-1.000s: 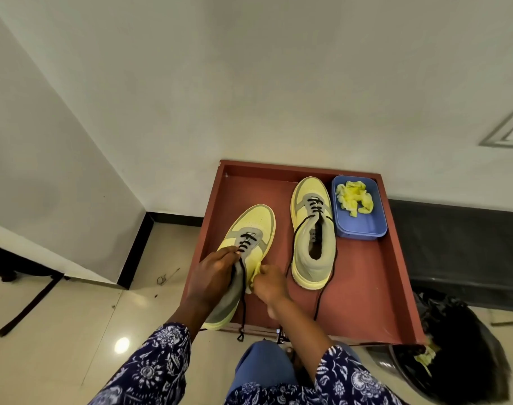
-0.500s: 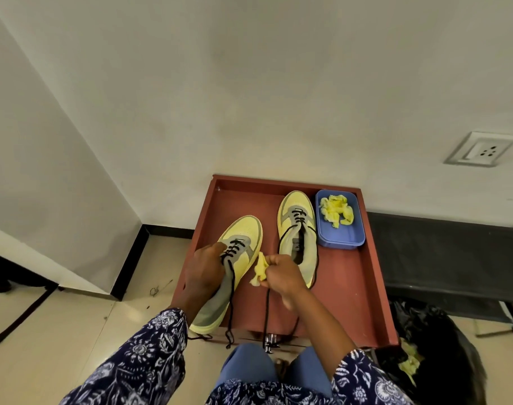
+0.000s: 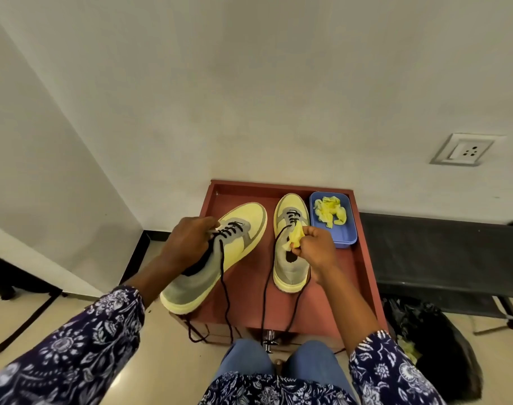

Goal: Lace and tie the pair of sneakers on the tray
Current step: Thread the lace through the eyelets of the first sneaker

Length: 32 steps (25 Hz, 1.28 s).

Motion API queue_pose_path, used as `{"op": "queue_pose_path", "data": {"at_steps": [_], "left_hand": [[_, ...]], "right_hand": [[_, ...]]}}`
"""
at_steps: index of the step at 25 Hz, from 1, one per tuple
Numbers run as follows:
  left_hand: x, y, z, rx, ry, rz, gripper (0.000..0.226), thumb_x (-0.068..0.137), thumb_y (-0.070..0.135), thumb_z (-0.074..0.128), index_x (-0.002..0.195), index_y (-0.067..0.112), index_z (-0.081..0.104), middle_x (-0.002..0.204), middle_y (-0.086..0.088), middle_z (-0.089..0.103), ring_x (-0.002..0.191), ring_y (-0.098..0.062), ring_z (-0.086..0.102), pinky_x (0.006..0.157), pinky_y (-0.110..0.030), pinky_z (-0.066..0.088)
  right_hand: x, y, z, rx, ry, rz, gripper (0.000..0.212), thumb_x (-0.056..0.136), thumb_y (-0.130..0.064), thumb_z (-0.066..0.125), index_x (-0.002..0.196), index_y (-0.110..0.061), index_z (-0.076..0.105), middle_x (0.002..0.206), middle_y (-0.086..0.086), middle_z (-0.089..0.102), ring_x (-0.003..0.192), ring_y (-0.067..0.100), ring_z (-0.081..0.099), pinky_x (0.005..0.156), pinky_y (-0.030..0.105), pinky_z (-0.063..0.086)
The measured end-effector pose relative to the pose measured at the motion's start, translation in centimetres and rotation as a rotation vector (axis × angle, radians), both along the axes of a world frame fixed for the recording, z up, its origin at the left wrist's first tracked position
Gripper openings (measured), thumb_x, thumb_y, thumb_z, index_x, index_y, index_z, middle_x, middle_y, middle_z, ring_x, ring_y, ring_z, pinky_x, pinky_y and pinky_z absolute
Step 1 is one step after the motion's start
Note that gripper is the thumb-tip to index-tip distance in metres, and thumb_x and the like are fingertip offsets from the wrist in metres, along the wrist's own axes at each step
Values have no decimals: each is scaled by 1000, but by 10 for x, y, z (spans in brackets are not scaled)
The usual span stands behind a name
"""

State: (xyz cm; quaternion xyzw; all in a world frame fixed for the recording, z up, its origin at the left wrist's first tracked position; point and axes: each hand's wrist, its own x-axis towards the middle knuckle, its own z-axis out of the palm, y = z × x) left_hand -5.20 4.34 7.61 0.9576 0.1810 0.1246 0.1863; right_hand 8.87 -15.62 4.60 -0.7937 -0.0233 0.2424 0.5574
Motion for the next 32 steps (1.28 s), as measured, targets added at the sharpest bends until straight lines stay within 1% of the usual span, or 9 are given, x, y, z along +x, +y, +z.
{"op": "queue_pose_path", "data": {"at_steps": [4, 6, 8, 11, 13, 16, 20, 25, 32], "left_hand": [[0, 12, 17, 180, 116, -263, 27, 87, 0, 52, 109, 2, 67, 100, -19, 68, 92, -34, 62, 77, -39, 51], [0, 19, 24, 268, 142, -386, 28, 88, 5, 48, 106, 5, 68, 98, -15, 67, 92, -30, 62, 74, -39, 52], [-1, 23, 31, 343, 123, -497, 33, 86, 17, 42, 100, 8, 70, 94, -11, 67, 85, -25, 64, 65, -34, 54], [-2, 33, 36, 465, 152, -601, 33, 83, 29, 39, 89, 16, 69, 91, -6, 61, 68, -18, 64, 46, -22, 50], [-1, 38, 38, 573, 169, -651, 14, 80, 27, 56, 90, 19, 63, 91, -2, 59, 71, -18, 64, 43, -22, 49], [2, 48, 40, 702, 191, -737, 39, 59, 19, 83, 92, 18, 61, 92, -3, 65, 80, -21, 63, 54, -30, 54], [7, 51, 49, 679, 197, -750, 48, 48, 26, 89, 89, 17, 66, 96, -3, 67, 89, -21, 62, 60, -28, 57], [23, 46, 16, 644, 169, -782, 42, 60, 10, 85, 90, 14, 56, 95, -6, 64, 100, -19, 47, 45, -29, 55], [40, 20, -20, 701, 180, -819, 26, 55, 13, 86, 73, 14, 67, 83, -2, 66, 88, -18, 66, 43, -23, 54]], "right_hand": [[-2, -5, 2, 35, 15, -27, 24, 73, 12, 40, 82, 9, 62, 74, 16, 60, 71, 27, 57, 75, 47, 53], [-2, -7, 1, 43, 11, -34, 28, 73, 11, 42, 71, -5, 65, 75, 14, 62, 73, 26, 58, 77, 49, 53], [-2, -9, -2, 40, 3, -49, 31, 71, 8, 44, 63, -14, 64, 74, 12, 65, 74, 26, 59, 79, 50, 53], [-3, -13, -7, 36, 11, -64, 24, 68, 7, 45, 63, -9, 63, 73, 13, 64, 75, 26, 57, 73, 44, 49], [-7, -14, -10, 40, 18, -67, 19, 67, 6, 44, 67, -3, 61, 72, 13, 61, 73, 25, 54, 70, 41, 47], [-13, -15, -16, 49, 12, -58, 21, 63, 1, 42, 75, -1, 60, 69, 11, 58, 69, 22, 51, 66, 37, 43], [-20, -13, -18, 56, 25, -48, 27, 67, 7, 42, 80, 0, 64, 70, 8, 57, 68, 19, 49, 65, 35, 43], [-39, -11, -22, 93, 77, -33, 31, 72, 10, 44, 70, -12, 66, 73, 6, 61, 73, 21, 56, 76, 45, 53], [-69, -9, -41, 97, 66, 42, 33, 84, 4, 46, 78, -20, 69, 74, 2, 67, 72, 16, 59, 69, 35, 51]]}}
